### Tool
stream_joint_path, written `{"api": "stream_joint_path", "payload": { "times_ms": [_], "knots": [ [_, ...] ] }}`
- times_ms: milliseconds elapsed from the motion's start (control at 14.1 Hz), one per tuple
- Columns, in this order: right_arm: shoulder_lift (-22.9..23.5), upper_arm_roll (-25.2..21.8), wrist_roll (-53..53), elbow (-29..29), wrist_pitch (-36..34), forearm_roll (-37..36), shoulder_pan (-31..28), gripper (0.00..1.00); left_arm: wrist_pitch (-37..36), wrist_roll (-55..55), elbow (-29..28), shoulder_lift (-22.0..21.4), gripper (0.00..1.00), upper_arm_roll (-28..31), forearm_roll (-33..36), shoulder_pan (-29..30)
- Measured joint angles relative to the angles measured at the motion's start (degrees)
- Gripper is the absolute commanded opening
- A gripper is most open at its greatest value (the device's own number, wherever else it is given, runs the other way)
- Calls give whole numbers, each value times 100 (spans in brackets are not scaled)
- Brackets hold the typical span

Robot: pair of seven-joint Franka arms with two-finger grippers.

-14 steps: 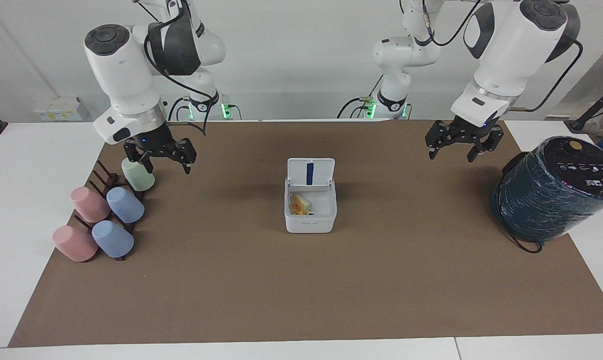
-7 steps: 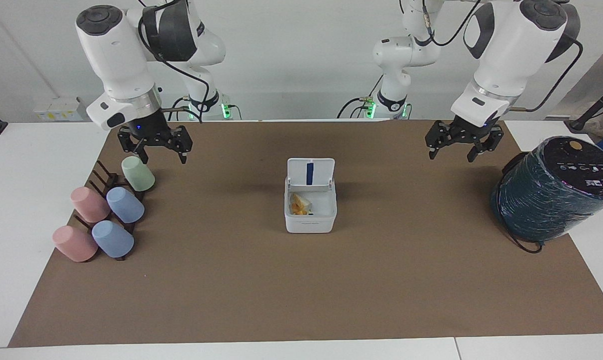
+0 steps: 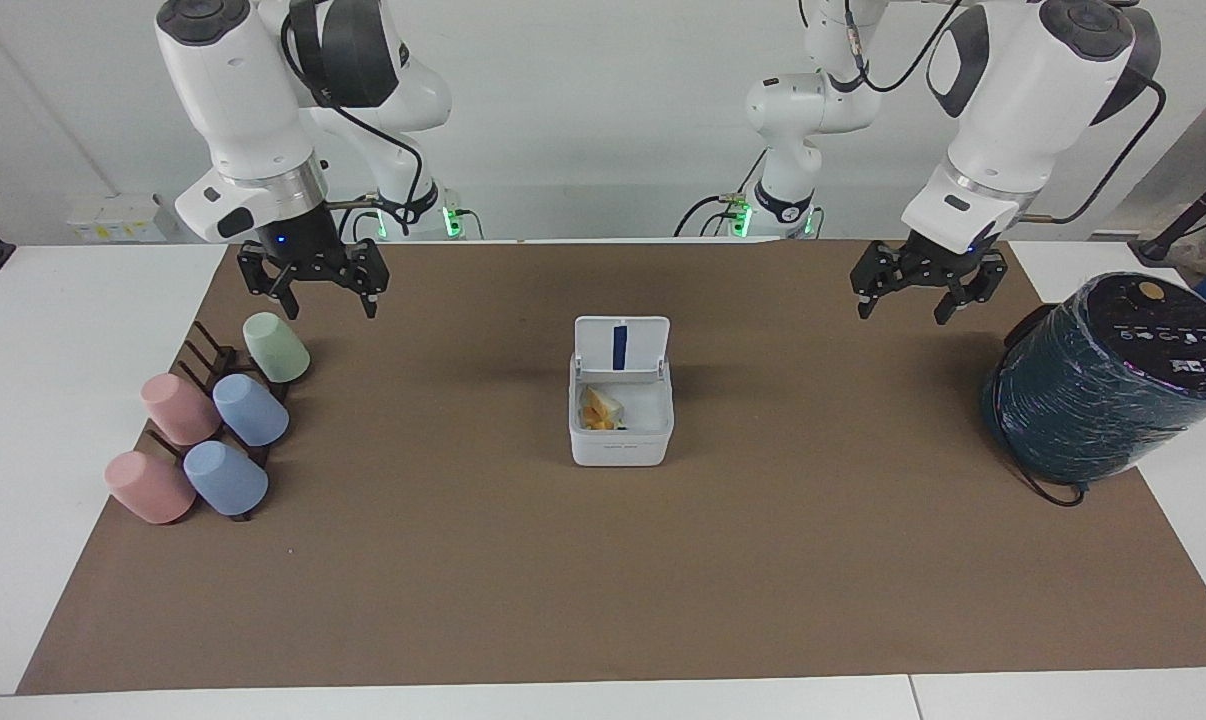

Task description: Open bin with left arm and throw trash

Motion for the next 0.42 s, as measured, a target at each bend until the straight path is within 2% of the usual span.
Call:
{"api": "stream_joint_path", "payload": {
  "times_ms": [424],
  "knots": [
    [-16, 2, 0, -19, -239, 32, 0, 100, 7, 0, 0, -1, 100, 0, 0, 0]
  ]
}}
